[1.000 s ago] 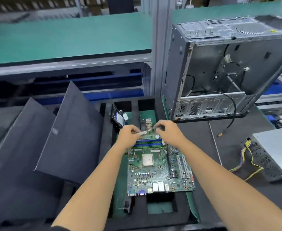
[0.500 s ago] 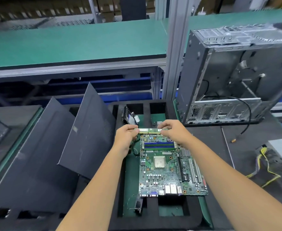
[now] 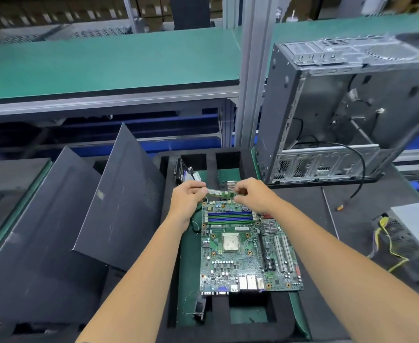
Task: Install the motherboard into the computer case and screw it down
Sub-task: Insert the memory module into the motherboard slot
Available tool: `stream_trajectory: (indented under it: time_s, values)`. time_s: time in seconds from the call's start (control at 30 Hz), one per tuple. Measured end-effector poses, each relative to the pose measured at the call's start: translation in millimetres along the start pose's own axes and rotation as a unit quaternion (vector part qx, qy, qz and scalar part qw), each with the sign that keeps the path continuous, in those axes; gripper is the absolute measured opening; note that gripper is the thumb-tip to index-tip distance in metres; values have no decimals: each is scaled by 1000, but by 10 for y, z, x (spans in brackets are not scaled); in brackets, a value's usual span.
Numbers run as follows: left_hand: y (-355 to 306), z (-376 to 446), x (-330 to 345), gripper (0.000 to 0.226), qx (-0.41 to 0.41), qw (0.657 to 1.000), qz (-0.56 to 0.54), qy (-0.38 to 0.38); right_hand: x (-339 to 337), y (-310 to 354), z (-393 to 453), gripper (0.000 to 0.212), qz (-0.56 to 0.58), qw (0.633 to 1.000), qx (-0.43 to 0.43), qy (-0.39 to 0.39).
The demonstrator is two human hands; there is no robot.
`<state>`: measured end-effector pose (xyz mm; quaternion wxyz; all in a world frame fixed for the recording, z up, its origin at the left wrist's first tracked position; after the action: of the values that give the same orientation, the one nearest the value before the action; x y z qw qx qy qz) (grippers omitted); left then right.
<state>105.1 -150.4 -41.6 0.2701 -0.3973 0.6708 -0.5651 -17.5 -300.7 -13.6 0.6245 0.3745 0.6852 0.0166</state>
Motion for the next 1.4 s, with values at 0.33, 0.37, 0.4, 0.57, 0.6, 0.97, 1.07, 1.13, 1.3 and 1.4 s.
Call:
stream_trajectory:
  time_s: [0.33,0.37,0.4,0.57,0.6,0.97,1.07,1.13,1.3,1.4]
  values:
    - [456,177,-23,23,-100,959,262,-36,201,-286,175,6,-68,989,124,38]
    - [473,204,12,24,-107,956,271,-32,227,-319,183,8,-68,988,129,46]
    - [484,229,50,23,-113,953,278,-28,246,-352,186,10,-67,987,136,51]
    - [500,322,144,19,-125,934,334,-30,288,-530,211,18,-114,976,181,46]
    - [509,330,140,17,-131,932,337,-32,302,-563,214,20,-115,973,194,47]
    - [585,441,36,23,-187,935,300,-40,375,-787,266,35,-22,952,301,58]
    - [597,442,10,22,-205,939,267,-64,345,-813,251,38,-21,950,306,66]
    - [613,431,-12,17,-218,943,236,-83,348,-799,247,39,-31,951,303,60]
    - [654,361,-54,12,-250,953,122,-119,351,-769,222,36,-32,951,306,22]
    - [667,343,-59,17,-263,953,92,-119,285,-751,197,30,-35,950,311,4]
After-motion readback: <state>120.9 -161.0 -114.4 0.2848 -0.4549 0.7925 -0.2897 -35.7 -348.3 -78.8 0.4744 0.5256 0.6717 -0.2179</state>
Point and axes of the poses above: each hand's wrist, its own z-axis towards the middle knuckle, its own x-axis out of the palm, y = z × x, the point moved 4 cm from there along z, towards the middle knuckle, and after that the axes turned 11 degrees about -z, right-handed, at the moved point
